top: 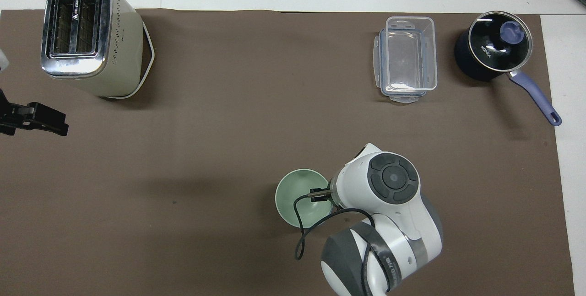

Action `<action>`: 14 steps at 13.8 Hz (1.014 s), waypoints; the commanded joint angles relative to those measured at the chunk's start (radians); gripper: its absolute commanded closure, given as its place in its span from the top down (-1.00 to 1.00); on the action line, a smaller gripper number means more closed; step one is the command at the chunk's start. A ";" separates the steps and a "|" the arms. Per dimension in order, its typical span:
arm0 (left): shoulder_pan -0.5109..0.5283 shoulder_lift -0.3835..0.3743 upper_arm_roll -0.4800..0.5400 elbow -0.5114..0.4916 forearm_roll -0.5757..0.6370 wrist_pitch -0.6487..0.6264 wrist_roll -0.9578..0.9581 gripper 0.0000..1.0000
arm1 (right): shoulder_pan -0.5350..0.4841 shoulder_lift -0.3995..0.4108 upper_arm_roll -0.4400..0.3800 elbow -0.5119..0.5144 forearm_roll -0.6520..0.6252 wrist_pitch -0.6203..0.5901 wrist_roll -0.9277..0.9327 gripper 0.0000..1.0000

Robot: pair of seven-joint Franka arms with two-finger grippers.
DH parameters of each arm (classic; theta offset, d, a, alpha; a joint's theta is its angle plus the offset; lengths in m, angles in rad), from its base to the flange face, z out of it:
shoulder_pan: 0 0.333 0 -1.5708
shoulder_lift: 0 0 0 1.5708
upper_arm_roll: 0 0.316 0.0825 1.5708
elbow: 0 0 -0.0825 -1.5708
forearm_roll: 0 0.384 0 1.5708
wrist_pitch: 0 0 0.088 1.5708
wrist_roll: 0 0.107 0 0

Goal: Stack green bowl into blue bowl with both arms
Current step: 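Lower the green bowl into the blue bowl with the right gripper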

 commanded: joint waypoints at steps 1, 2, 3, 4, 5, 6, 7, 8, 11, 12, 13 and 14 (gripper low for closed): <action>0.006 0.004 -0.004 0.013 0.014 -0.010 0.004 1.00 | -0.015 -0.020 0.012 -0.038 0.029 0.038 -0.010 -1.00; 0.006 0.004 -0.004 0.012 0.014 -0.010 0.004 1.00 | -0.015 -0.020 0.012 -0.041 0.029 0.036 -0.010 -1.00; 0.006 0.004 -0.004 0.013 0.014 -0.010 0.004 1.00 | -0.013 -0.019 0.013 -0.051 0.029 0.042 -0.006 -1.00; 0.006 0.004 -0.004 0.012 0.014 -0.010 0.004 1.00 | -0.010 -0.019 0.013 -0.061 0.029 0.049 -0.002 -1.00; 0.006 0.004 -0.004 0.012 0.014 -0.010 0.004 1.00 | -0.010 -0.020 0.013 -0.061 0.029 0.047 -0.001 -1.00; 0.006 0.004 -0.004 0.012 0.014 -0.010 0.004 1.00 | -0.010 -0.020 0.013 -0.063 0.029 0.047 -0.001 -1.00; 0.006 0.004 -0.004 0.012 0.014 -0.010 0.004 1.00 | -0.010 -0.020 0.013 -0.063 0.031 0.046 -0.001 -1.00; 0.006 0.004 -0.004 0.012 0.014 -0.010 0.004 1.00 | -0.010 -0.019 0.012 -0.063 0.031 0.046 -0.001 -1.00; 0.006 0.004 -0.004 0.012 0.014 -0.010 0.004 1.00 | -0.009 -0.017 0.013 -0.063 0.029 0.044 0.004 -0.56; 0.006 0.004 -0.004 0.013 0.014 -0.010 0.004 1.00 | -0.009 -0.009 0.012 -0.057 0.029 0.044 0.004 -0.41; 0.006 0.004 -0.004 0.013 0.014 -0.010 0.004 1.00 | -0.009 -0.006 0.012 -0.052 0.029 0.044 0.004 -0.22; 0.006 0.004 -0.004 0.012 0.014 -0.010 0.004 1.00 | -0.009 -0.003 0.012 -0.045 0.029 0.044 0.010 -0.16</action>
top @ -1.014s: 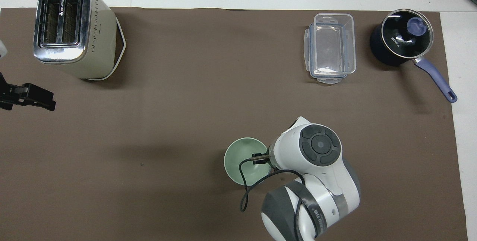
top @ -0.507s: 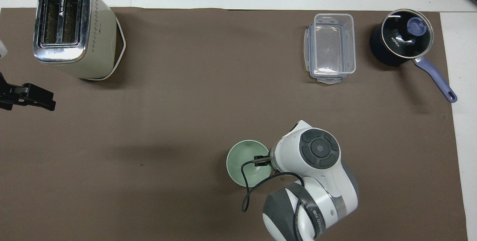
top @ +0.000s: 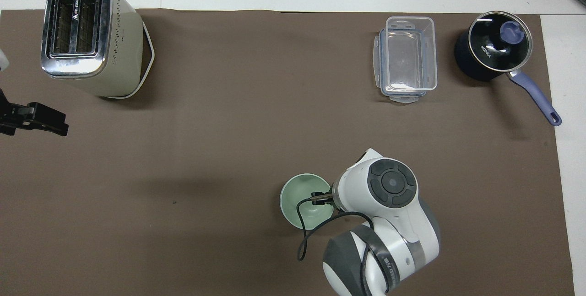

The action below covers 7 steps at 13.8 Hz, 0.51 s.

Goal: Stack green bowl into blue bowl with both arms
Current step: 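Lower the green bowl into the blue bowl with the right gripper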

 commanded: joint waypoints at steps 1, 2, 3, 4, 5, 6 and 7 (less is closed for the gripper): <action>0.006 0.004 -0.004 0.012 0.014 -0.010 0.004 1.00 | -0.009 -0.003 0.012 0.006 0.028 0.017 0.025 -0.10; 0.006 0.004 -0.004 0.012 0.014 -0.010 0.004 1.00 | -0.012 -0.005 0.010 0.021 0.028 0.011 0.030 0.03; 0.006 0.004 -0.004 0.012 0.014 -0.010 0.004 1.00 | -0.018 -0.006 0.007 0.045 0.027 0.008 0.030 0.41; 0.006 0.004 -0.004 0.013 0.014 -0.010 0.004 1.00 | -0.036 -0.015 0.004 0.062 0.027 0.006 0.028 0.84; 0.006 0.004 -0.004 0.012 0.014 -0.010 0.004 1.00 | -0.064 -0.022 0.004 0.084 0.024 0.002 0.027 1.00; 0.006 0.004 -0.004 0.013 0.014 -0.010 0.004 1.00 | -0.093 -0.029 0.004 0.101 0.016 -0.009 0.024 1.00; 0.006 0.004 -0.004 0.012 0.014 -0.010 0.004 1.00 | -0.127 -0.035 0.002 0.120 0.009 -0.041 0.014 1.00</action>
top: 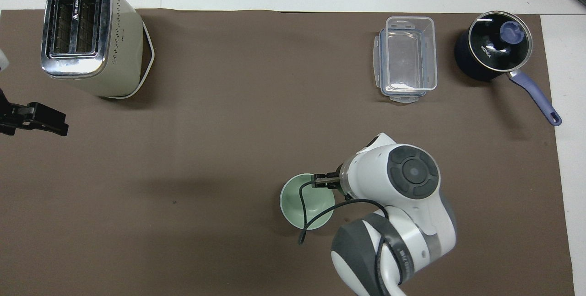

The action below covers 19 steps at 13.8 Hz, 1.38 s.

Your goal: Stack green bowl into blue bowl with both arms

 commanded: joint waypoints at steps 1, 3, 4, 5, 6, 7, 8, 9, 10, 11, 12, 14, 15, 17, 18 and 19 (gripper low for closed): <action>0.006 0.004 -0.004 0.012 0.014 -0.010 0.004 1.00 | -0.100 -0.032 0.004 0.049 0.007 -0.078 -0.021 1.00; 0.006 0.004 -0.004 0.012 0.014 -0.010 0.004 1.00 | -0.206 -0.038 0.004 0.136 -0.012 -0.164 -0.102 1.00; 0.006 0.004 -0.004 0.012 0.014 -0.010 0.004 1.00 | -0.258 -0.032 0.004 0.186 -0.030 -0.210 -0.143 1.00; 0.006 0.004 -0.004 0.012 0.014 -0.010 0.004 1.00 | -0.295 -0.028 0.006 0.226 -0.052 -0.242 -0.186 1.00; 0.006 0.004 -0.004 0.013 0.014 -0.010 0.004 1.00 | -0.324 -0.028 0.006 0.255 -0.076 -0.265 -0.215 1.00; 0.006 0.004 -0.004 0.012 0.014 -0.010 0.004 1.00 | -0.342 -0.028 0.004 0.285 -0.092 -0.285 -0.219 1.00; 0.006 0.004 -0.004 0.012 0.014 -0.010 0.004 1.00 | -0.359 -0.028 0.004 0.325 -0.093 -0.325 -0.217 1.00; 0.006 0.004 -0.004 0.012 0.014 -0.010 0.004 1.00 | -0.381 -0.026 0.004 0.376 -0.098 -0.375 -0.217 1.00; 0.006 0.004 -0.004 0.013 0.014 -0.010 0.004 1.00 | -0.399 -0.021 0.004 0.422 -0.110 -0.423 -0.214 1.00; 0.006 0.004 -0.004 0.013 0.014 -0.010 0.004 1.00 | -0.412 -0.018 0.004 0.466 -0.122 -0.465 -0.213 1.00; 0.006 0.004 -0.004 0.013 0.014 -0.010 0.004 1.00 | -0.416 -0.017 0.004 0.508 -0.135 -0.512 -0.207 1.00; 0.006 0.004 -0.004 0.013 0.014 -0.010 0.004 1.00 | -0.416 0.009 0.004 0.597 -0.161 -0.598 -0.161 1.00; 0.006 0.004 -0.004 0.013 0.014 -0.010 0.004 1.00 | -0.416 0.024 0.004 0.646 -0.174 -0.636 -0.158 1.00; 0.006 0.004 -0.004 0.012 0.014 -0.010 0.004 1.00 | -0.413 0.066 0.006 0.742 -0.219 -0.719 -0.157 1.00; 0.006 0.004 -0.004 0.012 0.014 -0.010 0.004 1.00 | -0.413 0.075 0.006 0.757 -0.231 -0.741 -0.157 1.00; 0.006 0.004 -0.004 0.013 0.014 -0.010 0.004 1.00 | -0.413 0.075 0.006 0.757 -0.236 -0.746 -0.157 1.00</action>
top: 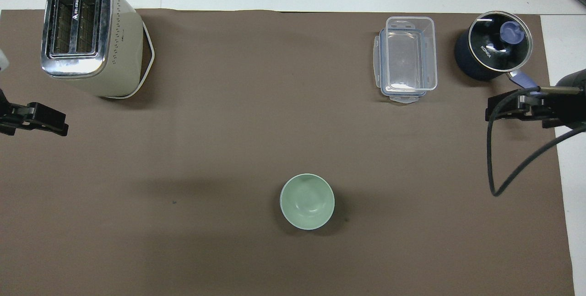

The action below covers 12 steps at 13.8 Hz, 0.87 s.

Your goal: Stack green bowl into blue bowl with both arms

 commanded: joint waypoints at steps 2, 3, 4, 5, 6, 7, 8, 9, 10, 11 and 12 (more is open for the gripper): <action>0.006 0.004 -0.004 0.013 0.014 -0.010 0.004 1.00 | 0.007 0.047 0.019 0.051 -0.043 -0.033 0.031 1.00; 0.006 0.004 -0.004 0.012 0.014 -0.010 0.004 1.00 | 0.003 0.027 0.020 0.005 -0.028 -0.019 0.055 1.00; 0.006 0.004 -0.004 0.012 0.014 -0.010 0.004 1.00 | 0.003 -0.016 0.020 -0.059 -0.028 0.019 0.065 1.00; 0.006 0.004 -0.004 0.012 0.014 -0.010 0.004 1.00 | 0.003 -0.056 0.022 -0.130 -0.025 0.059 0.062 1.00; 0.006 0.004 -0.004 0.012 0.014 -0.010 0.004 1.00 | -0.002 -0.073 0.020 -0.158 -0.007 0.080 0.057 1.00; 0.006 0.004 -0.004 0.012 0.014 -0.010 0.004 1.00 | -0.003 -0.070 0.019 -0.157 0.009 0.081 0.055 1.00; 0.006 0.004 -0.004 0.012 0.014 -0.010 0.004 1.00 | -0.005 -0.070 0.017 -0.155 0.010 0.082 0.054 1.00; 0.006 0.004 -0.004 0.012 0.014 -0.010 0.004 1.00 | -0.006 -0.067 0.015 -0.153 0.012 0.082 0.054 1.00; 0.006 0.004 -0.004 0.013 0.014 -0.010 0.004 1.00 | -0.008 -0.065 0.015 -0.153 0.012 0.082 0.052 1.00; 0.006 0.004 -0.004 0.012 0.014 -0.010 0.004 1.00 | -0.008 -0.065 0.015 -0.153 0.012 0.082 0.052 1.00; 0.006 0.004 -0.004 0.012 0.014 -0.010 0.004 1.00 | -0.009 -0.065 0.014 -0.152 0.012 0.082 0.052 1.00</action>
